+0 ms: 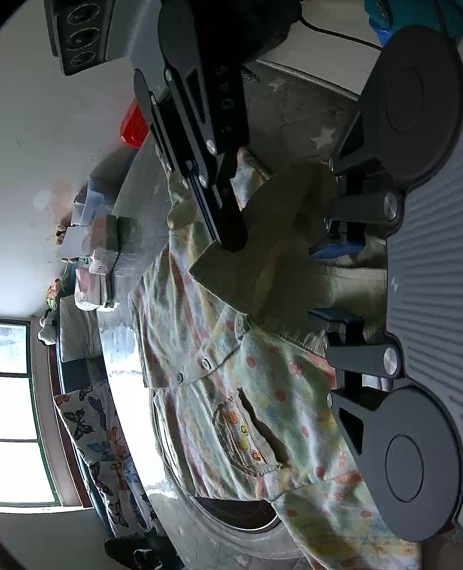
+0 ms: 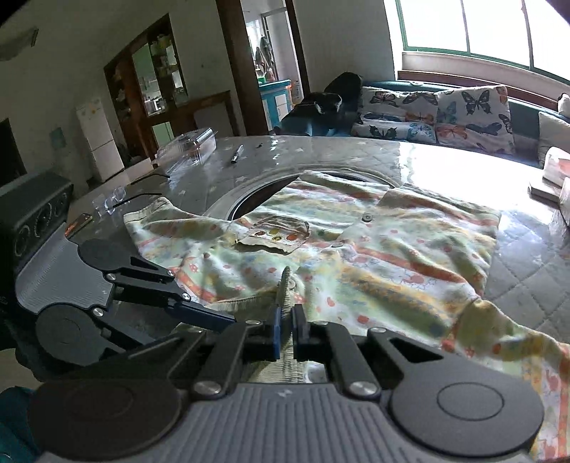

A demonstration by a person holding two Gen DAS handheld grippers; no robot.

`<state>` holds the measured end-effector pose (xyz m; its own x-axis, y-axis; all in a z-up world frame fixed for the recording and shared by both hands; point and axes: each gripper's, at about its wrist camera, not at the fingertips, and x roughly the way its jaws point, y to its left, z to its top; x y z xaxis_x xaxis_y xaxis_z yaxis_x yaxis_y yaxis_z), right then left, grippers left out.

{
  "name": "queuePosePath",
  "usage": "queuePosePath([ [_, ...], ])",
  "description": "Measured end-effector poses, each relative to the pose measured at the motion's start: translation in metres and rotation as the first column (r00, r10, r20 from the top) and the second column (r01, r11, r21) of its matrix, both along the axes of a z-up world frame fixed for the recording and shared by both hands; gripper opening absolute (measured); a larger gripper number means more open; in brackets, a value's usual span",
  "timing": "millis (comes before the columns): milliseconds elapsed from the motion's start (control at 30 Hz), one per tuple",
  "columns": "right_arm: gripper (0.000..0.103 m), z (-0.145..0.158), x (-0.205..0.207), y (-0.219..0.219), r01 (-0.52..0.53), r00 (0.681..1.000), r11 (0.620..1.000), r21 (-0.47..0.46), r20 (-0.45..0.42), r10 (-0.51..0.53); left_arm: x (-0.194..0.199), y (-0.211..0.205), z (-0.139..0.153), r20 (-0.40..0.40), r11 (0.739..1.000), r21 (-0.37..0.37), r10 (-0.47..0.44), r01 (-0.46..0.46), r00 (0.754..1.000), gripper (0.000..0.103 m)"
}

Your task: Fold clothes

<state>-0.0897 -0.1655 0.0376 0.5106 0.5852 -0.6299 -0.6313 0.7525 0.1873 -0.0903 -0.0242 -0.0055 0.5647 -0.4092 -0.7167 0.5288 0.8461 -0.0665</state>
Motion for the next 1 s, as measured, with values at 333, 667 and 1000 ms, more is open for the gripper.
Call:
queuePosePath([
  [333,0.005,-0.004,-0.001,0.001,0.008,1.000,1.000,0.002,-0.004,-0.008,0.004,0.011,-0.001,0.003,0.999,-0.039,-0.026,0.026,1.000,0.006],
  [667,0.005,0.003,-0.008,0.000,-0.005,1.000,1.000,0.018,0.010,0.005,0.004,0.031,0.005,-0.021,0.983,-0.178,-0.052,0.047,0.998,0.005],
  [1000,0.005,-0.013,-0.014,0.032,-0.153,0.988,0.987,-0.039,-0.040,0.152,0.004,0.031,-0.002,-0.026,0.988,-0.125,-0.095,0.091,0.995,0.009],
])
